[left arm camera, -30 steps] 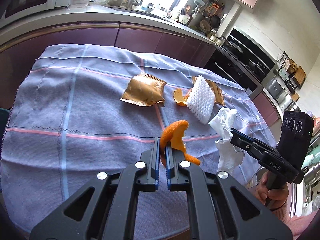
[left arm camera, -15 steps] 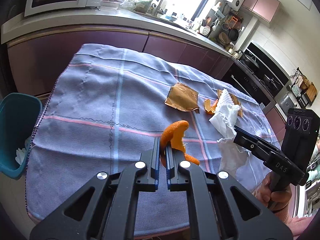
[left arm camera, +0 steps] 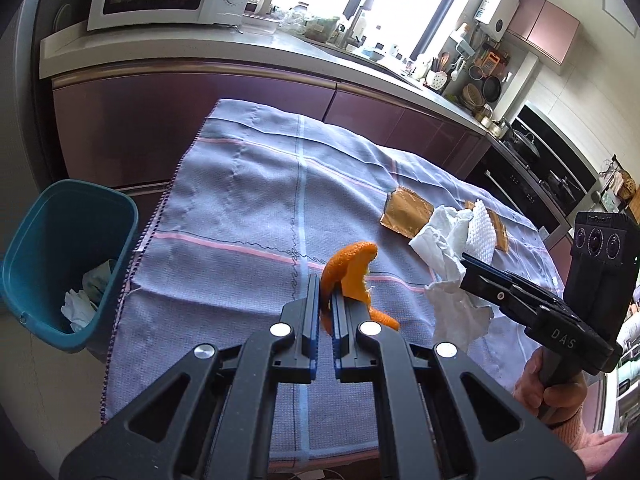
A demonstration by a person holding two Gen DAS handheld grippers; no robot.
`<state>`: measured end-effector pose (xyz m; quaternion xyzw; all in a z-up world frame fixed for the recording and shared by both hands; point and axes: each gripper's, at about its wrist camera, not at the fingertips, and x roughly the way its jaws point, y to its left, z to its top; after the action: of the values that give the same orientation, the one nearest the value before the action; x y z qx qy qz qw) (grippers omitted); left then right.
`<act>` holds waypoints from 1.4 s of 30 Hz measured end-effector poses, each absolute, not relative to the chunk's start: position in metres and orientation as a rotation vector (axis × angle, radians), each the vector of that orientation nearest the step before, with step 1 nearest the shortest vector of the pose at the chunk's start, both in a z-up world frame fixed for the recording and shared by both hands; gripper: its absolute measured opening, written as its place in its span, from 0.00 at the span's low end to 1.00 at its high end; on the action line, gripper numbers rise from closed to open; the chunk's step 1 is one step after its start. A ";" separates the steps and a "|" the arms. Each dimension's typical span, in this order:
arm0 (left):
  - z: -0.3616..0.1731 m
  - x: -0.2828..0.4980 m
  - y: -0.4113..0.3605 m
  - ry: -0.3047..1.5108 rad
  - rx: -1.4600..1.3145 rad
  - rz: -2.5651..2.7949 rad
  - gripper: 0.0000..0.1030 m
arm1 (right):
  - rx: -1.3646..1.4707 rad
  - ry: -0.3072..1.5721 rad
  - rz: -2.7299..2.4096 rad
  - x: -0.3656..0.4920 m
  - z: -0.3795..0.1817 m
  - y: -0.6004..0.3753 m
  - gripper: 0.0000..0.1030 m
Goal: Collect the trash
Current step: 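Carry the orange peel and the tissue together to the teal bin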
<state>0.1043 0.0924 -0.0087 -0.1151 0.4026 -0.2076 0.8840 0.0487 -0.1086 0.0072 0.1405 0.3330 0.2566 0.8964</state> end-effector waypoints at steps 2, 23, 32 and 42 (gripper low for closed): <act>-0.009 0.104 0.098 0.835 -0.241 -0.420 0.05 | 0.284 0.692 0.546 0.051 0.008 -0.102 0.12; 0.002 0.105 0.175 0.789 -0.290 -0.261 0.05 | 0.225 0.704 0.685 0.090 0.022 -0.035 0.12; 0.005 0.104 0.213 0.768 -0.303 -0.173 0.05 | 0.189 0.714 0.743 0.109 0.027 0.002 0.12; 0.003 0.108 0.253 0.757 -0.316 -0.081 0.05 | 0.162 0.729 0.797 0.131 0.028 0.043 0.12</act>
<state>0.1083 0.2527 0.0027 -0.1534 0.3680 -0.0392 0.9163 0.1306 0.0431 0.0277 0.0772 0.3465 0.3792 0.8545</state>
